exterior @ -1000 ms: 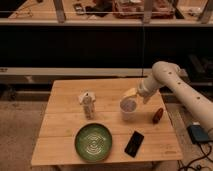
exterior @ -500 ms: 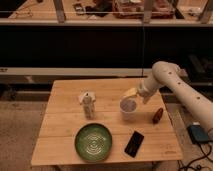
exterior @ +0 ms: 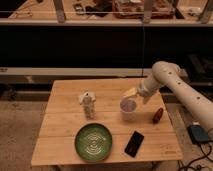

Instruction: Push the eraser across the table

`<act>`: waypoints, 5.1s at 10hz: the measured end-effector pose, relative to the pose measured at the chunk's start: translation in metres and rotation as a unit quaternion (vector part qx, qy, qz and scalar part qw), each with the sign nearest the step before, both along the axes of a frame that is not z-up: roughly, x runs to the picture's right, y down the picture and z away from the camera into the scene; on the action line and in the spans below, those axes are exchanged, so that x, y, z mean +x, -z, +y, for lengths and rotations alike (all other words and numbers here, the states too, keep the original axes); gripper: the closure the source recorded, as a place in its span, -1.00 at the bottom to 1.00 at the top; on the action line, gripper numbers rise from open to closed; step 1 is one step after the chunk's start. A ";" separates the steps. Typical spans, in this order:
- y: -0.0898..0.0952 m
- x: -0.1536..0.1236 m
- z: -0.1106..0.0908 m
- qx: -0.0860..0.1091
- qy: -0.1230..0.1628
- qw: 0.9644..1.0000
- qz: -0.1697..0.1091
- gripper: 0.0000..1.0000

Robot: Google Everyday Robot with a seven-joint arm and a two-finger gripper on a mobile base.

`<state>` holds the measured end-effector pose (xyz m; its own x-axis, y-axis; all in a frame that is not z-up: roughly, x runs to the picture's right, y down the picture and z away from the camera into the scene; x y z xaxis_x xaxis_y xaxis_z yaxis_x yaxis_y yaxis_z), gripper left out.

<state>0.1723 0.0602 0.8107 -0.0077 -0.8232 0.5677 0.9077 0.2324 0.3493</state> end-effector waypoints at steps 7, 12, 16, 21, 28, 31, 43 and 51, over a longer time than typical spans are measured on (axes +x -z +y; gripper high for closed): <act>0.021 0.028 -0.002 0.015 0.008 1.000 0.025 -0.60; 0.071 0.073 0.062 0.017 0.027 0.997 0.072 -0.45; 0.083 0.086 0.151 -0.019 0.058 0.994 0.090 -0.19; 0.076 0.086 0.158 -0.025 0.054 0.994 0.095 -0.19; 0.043 0.103 0.182 -0.042 0.002 0.990 0.134 -0.19; 0.043 0.104 0.183 -0.041 0.000 0.990 0.135 -0.19; 0.045 0.102 0.198 -0.039 0.016 0.991 0.131 0.43; 0.033 0.065 0.234 -0.014 0.058 0.996 0.067 1.00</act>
